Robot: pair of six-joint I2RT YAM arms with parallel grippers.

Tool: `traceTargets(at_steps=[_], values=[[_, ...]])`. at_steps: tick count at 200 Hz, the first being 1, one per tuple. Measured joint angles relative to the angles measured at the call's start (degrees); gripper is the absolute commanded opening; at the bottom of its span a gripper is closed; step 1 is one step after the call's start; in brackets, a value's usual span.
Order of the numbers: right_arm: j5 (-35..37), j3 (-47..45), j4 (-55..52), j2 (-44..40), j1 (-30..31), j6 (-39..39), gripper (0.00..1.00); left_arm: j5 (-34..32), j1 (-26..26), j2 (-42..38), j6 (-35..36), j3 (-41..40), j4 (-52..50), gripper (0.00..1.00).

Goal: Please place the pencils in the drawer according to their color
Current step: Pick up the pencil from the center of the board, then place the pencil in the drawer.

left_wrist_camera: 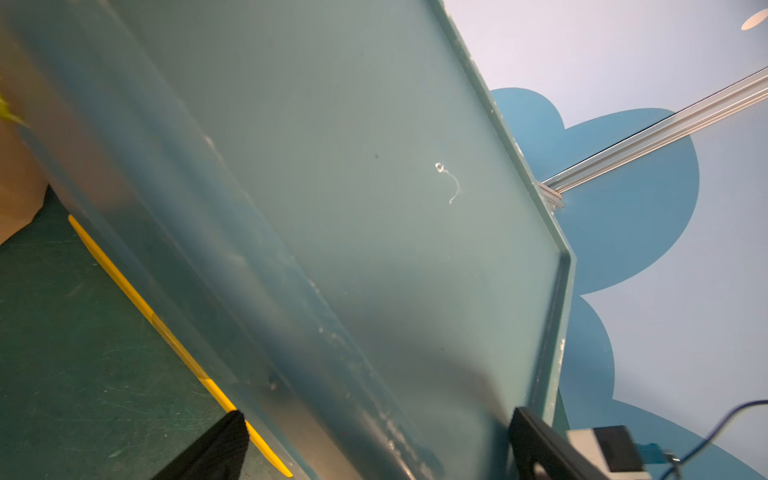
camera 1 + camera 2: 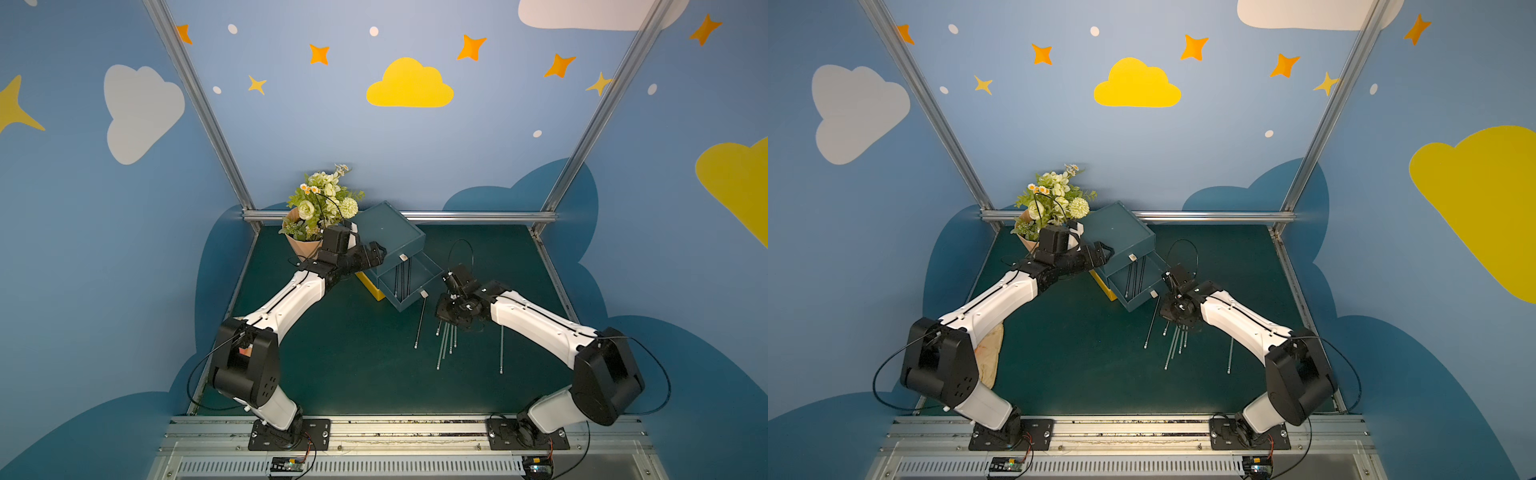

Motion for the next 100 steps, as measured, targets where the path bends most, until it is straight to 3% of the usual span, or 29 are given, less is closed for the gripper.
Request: traceTargets(at_steps=[62, 100], values=[[1.6, 4.9, -0.3, -3.3, -1.4, 1.1, 0.0, 0.0, 0.0, 0.0, 0.0, 0.0, 0.0, 1.0], [0.8, 12.0, 3.2, 0.3, -1.4, 1.1, 0.0, 0.0, 0.0, 0.0, 0.0, 0.0, 0.0, 1.0]])
